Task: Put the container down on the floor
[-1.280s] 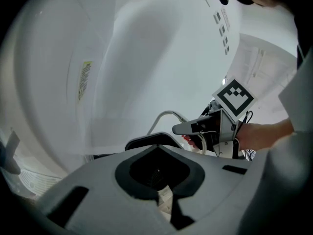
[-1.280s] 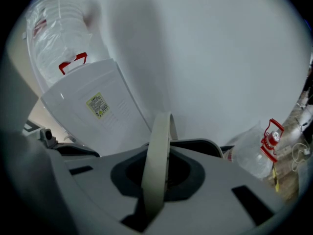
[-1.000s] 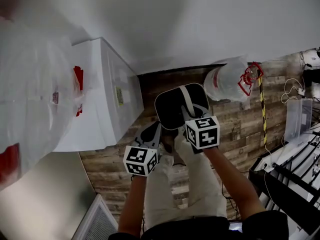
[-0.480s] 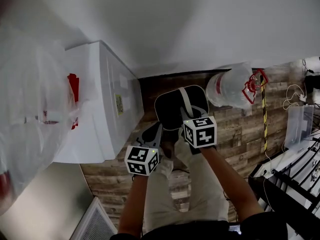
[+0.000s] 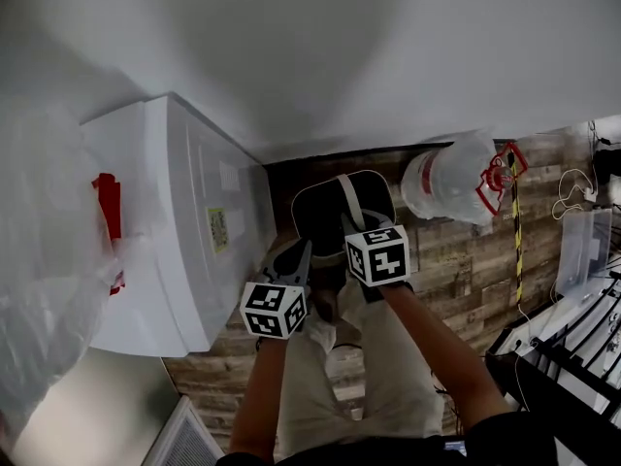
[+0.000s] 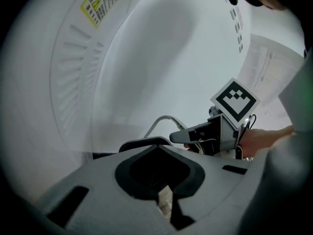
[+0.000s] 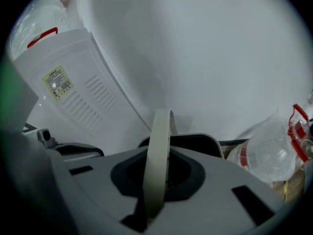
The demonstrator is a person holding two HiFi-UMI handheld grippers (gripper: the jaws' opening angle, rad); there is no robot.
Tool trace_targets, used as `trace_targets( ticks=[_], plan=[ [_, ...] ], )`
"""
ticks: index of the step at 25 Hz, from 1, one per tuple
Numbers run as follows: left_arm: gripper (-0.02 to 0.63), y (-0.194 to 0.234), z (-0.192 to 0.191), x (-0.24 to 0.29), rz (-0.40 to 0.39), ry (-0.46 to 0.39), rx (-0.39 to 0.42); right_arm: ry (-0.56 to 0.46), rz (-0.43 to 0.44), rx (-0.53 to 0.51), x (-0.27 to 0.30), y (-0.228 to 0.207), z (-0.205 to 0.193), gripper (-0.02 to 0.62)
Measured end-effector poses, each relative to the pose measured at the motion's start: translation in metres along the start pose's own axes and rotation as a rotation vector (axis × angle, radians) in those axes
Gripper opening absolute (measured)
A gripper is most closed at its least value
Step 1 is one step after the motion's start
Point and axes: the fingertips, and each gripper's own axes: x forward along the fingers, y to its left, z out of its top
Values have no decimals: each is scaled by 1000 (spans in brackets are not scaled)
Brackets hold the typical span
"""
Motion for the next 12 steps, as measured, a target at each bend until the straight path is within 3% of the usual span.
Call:
trace_targets(
  ticks=[12],
  plan=[
    [17, 32, -17, 27, 17, -6, -19, 28, -9, 37, 52, -18, -13, 34]
  ],
)
